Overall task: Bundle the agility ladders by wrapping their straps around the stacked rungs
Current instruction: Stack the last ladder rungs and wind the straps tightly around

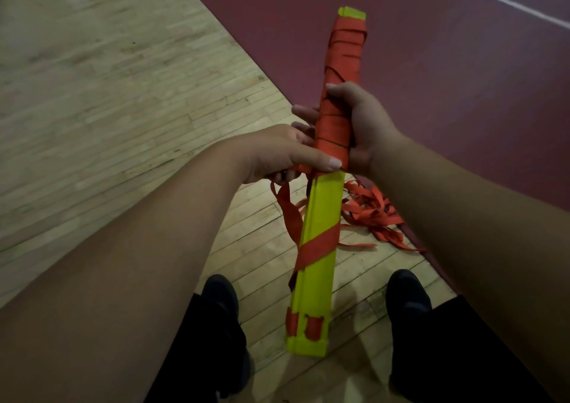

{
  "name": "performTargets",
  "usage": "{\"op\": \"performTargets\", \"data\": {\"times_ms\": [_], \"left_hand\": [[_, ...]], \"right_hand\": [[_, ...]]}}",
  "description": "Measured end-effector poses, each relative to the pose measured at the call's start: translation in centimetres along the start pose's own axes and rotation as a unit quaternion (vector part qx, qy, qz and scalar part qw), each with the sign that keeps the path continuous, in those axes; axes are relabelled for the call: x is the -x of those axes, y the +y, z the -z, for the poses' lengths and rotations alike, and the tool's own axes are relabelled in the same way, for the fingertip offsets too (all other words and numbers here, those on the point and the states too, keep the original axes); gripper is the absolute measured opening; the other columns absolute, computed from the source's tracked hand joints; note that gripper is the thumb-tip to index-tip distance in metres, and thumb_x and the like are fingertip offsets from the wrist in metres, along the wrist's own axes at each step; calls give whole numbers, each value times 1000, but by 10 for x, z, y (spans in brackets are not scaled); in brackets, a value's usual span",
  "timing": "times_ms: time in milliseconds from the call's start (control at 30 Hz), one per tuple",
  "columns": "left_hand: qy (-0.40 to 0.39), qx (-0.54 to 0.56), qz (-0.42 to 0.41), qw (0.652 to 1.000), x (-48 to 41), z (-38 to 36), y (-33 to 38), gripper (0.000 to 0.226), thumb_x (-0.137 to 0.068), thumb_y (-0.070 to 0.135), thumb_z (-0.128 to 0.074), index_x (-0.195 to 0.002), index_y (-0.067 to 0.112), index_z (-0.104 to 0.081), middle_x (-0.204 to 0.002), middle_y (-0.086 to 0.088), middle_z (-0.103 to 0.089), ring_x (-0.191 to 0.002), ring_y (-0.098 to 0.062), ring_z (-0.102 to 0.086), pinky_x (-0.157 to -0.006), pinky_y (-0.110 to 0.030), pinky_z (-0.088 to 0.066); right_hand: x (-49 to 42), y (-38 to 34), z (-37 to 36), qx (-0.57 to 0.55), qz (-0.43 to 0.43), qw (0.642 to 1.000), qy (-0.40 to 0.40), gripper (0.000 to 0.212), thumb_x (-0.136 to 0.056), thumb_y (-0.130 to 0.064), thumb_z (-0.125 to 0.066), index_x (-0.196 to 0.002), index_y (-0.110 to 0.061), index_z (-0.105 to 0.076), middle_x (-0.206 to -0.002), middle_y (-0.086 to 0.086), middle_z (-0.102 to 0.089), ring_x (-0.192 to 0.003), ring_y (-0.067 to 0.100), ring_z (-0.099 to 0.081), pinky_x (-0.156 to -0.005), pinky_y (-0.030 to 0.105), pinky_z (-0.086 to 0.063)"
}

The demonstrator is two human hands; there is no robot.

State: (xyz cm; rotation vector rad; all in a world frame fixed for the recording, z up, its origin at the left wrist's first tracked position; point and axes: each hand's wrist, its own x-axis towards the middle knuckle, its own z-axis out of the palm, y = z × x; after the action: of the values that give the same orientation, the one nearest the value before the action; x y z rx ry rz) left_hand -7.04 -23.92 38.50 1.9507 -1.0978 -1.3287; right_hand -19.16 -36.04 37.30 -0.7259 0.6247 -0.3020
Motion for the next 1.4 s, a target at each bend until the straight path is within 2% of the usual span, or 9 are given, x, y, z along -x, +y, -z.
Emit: {"op": "performTargets", "data": {"times_ms": [167,267,433,567,667,867,1000,1167,1400], "left_hand": [[-32,-77,44,996,-1,-3,-1,44,-90,54,-82,-113,16,-79,-79,0,-76,-59,-9,-61,-55,-22,-49],[-41,-99,67,992,-4,-6,-2,45,-94,54,-79,-108,12,-80,-81,-5,-76,-62,-12,-63,-57,-24,-52],[-64,-139,89,984,-2,-11,-3,44,-106,54,-62,-110,14,-78,-84,-1,-79,-60,-9,-63,-53,-20,-51],[-69,-190,88,975,0,-11,3,44,-109,55,-57,-113,15,-76,-86,-1,-82,-56,-9,-64,-53,-22,-51],[-66,-247,84,963,1,-12,9,43,-108,53,-60,-110,13,-75,-85,-1,-83,-62,-13,-72,-59,-27,-57],[-91,-302,76,946,4,-8,14,25,-98,33,-80,-112,14,-74,-86,-1,-83,-63,-13,-74,-59,-26,-56],[-82,-254,65,962,3,-5,6,19,-100,25,-79,-111,11,-74,-90,-2,-83,-71,-15,-77,-65,-30,-58],[-92,-148,86,981,0,-10,-6,20,-105,12,-72,-122,4,-67,-97,-12,-83,-88,-25,-83,-71,-31,-66],[-88,-22,71,993,0,-9,-13,19,-111,5,-59,-129,3,-63,-109,-17,-81,-88,-25,-82,-66,-29,-64]], "right_hand": [[-5,9,4,50,-32,996,60,27,-97,-30,-71,-116,-13,-63,-88,6,-75,-87,29,-78,-76,43,-65],[-8,12,5,106,-29,988,107,25,-99,-31,-72,-112,-12,-64,-87,6,-70,-73,22,-75,-68,41,-64],[-10,14,12,196,-21,960,198,32,-98,-33,-78,-115,-12,-61,-110,10,-73,-90,23,-77,-75,43,-66],[-12,15,7,311,5,923,228,41,-97,-46,-77,-114,-11,-63,-100,10,-75,-88,24,-76,-81,43,-66],[-11,17,-1,404,39,879,251,59,-95,-59,-74,-124,-11,-58,-106,9,-71,-87,24,-71,-65,36,-57],[-17,21,3,429,80,864,251,64,-99,-39,-75,-139,-13,-31,-105,3,-52,-83,16,-58,-64,30,-46],[-22,18,4,382,27,892,239,59,-91,-25,-69,-140,-11,-40,-108,7,-58,-93,22,-62,-65,34,-51],[-24,17,16,437,31,874,212,41,-95,-33,-76,-126,-12,-58,-111,10,-68,-99,28,-69,-85,41,-61],[-20,13,16,423,77,876,218,77,-80,-51,-91,-134,-18,-48,-119,4,-65,-101,24,-71,-88,45,-63]]}}
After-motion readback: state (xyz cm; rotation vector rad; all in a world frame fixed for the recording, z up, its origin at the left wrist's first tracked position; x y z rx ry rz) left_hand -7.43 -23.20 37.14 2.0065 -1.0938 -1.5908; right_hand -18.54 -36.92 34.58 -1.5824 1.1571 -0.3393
